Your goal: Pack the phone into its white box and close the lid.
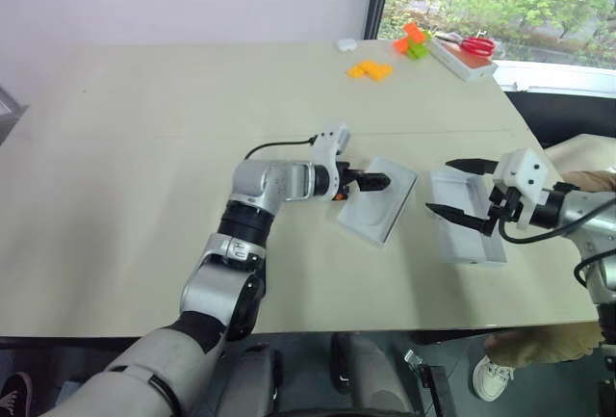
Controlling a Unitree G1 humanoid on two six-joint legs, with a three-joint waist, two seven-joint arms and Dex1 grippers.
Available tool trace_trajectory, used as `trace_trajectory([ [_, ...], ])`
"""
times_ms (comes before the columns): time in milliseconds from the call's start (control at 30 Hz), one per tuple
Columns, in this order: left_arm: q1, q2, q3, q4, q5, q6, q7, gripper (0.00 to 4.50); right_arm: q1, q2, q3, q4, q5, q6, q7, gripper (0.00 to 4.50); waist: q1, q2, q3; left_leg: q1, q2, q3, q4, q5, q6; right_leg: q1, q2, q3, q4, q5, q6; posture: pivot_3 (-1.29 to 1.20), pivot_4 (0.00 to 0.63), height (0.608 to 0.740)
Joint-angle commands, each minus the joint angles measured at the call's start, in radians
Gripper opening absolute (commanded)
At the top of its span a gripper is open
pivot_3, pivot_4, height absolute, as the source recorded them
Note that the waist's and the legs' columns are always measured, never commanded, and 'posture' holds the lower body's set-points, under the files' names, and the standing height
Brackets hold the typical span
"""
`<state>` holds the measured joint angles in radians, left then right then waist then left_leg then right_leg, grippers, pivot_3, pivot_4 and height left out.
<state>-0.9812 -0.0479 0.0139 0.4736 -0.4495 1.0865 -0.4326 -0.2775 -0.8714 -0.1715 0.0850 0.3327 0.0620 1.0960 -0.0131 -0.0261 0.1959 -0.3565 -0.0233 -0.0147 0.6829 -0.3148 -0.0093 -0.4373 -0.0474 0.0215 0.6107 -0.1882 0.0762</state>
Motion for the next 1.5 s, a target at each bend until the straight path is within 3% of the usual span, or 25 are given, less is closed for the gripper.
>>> trace_trajectory([
  [33, -0.009, 0.013, -0.009, -0.082, -0.02, 0.028, -0.022, 4.46, -0.019, 0.006, -0.015, -0.001, 0.003, -0.023, -0.004, 4.5, -0.001, 0.0, 0.0, 0.0, 0.0, 0.0, 0.0, 0.0, 0.0, 0.0, 0.0, 0.0, 0.0, 0.0, 0.0, 0.0, 0.15, 0.74],
  [200, -0.002, 0.061, -0.043, -0.155, -0.007, 0.017, -0.071, 4.46, -0.039, 0.032, -0.016, 0.003, 0.006, -0.028, -0.027, 4.5, -0.002, 0.0, 0.0, 0.0, 0.0, 0.0, 0.0, 0.0, 0.0, 0.0, 0.0, 0.0, 0.0, 0.0, -0.001, 0.0, 0.15, 0.74],
  [400, 0.067, 0.201, -0.114, -0.255, 0.064, -0.181, -0.171, 4.46, -0.048, 0.091, 0.004, -0.04, 0.002, 0.004, -0.085, 4.5, -0.004, 0.0, 0.0, 0.001, 0.001, 0.0, 0.0, 0.0, 0.0, 0.0, 0.001, 0.0, 0.001, 0.001, -0.002, 0.0, 0.15, 0.74],
  [500, 0.119, 0.271, -0.102, -0.277, 0.096, -0.34, -0.215, 4.46, -0.059, 0.127, 0.015, -0.059, -0.006, 0.021, -0.13, 4.5, -0.002, 0.001, 0.0, 0.001, 0.002, 0.0, 0.0, 0.0, 0.0, 0.0, 0.001, 0.0, 0.001, 0.001, -0.002, 0.0, 0.15, 0.74],
  [667, 0.188, 0.341, 0.022, -0.278, 0.037, -0.469, -0.286, 4.46, -0.075, 0.154, 0.059, -0.091, -0.026, 0.07, -0.169, 4.5, 0.001, 0.001, 0.0, -0.001, 0.001, 0.0, 0.0, 0.0, 0.0, -0.001, -0.001, 0.0, 0.001, 0.002, -0.003, 0.0, 0.15, 0.74],
  [767, 0.254, 0.387, 0.037, -0.313, 0.027, -0.583, -0.381, 4.5, -0.087, 0.172, 0.085, -0.102, -0.041, 0.085, -0.196, 3.65, 0.002, 0.001, 0.0, -0.001, 0.001, 0.0, 0.0, 0.0, 0.0, -0.001, -0.001, 0.0, 0.0, 0.001, -0.003, 0.0, 0.15, 0.74],
  [1000, 0.34, 0.438, 0.043, -0.346, 0.014, -0.681, -0.479, 4.5, -0.137, 0.195, 0.219, -0.072, -0.213, 0.113, -0.283, 0.11, 0.001, 0.001, 0.0, -0.001, 0.001, 0.001, 0.0, 0.0, 0.001, -0.001, -0.002, 0.0, 0.0, 0.001, -0.003, 0.0, 0.15, 0.74],
  [1233, 0.366, 0.437, 0.05, -0.406, -0.037, -0.686, -0.507, 4.5, -0.175, 0.206, 0.353, -0.065, -0.392, 0.176, -0.344, 0.04, -0.001, 0.001, 0.0, -0.002, 0.001, 0.0, 0.0, 0.0, 0.001, -0.002, -0.001, 0.0, 0.0, 0.001, -0.003, 0.0, 0.15, 0.74],
  [1500, 0.399, 0.464, 0.063, -0.44, -0.076, -0.663, -0.531, 4.5, -0.201, 0.148, 0.418, -0.069, -0.496, 0.176, -0.291, 0.04, 0.0, 0.001, 0.0, -0.001, 0.001, 0.0, 0.0, -0.001, 0.001, -0.002, -0.001, 0.0, 0.0, 0.001, -0.003, 0.0, 0.15, 0.74],
])
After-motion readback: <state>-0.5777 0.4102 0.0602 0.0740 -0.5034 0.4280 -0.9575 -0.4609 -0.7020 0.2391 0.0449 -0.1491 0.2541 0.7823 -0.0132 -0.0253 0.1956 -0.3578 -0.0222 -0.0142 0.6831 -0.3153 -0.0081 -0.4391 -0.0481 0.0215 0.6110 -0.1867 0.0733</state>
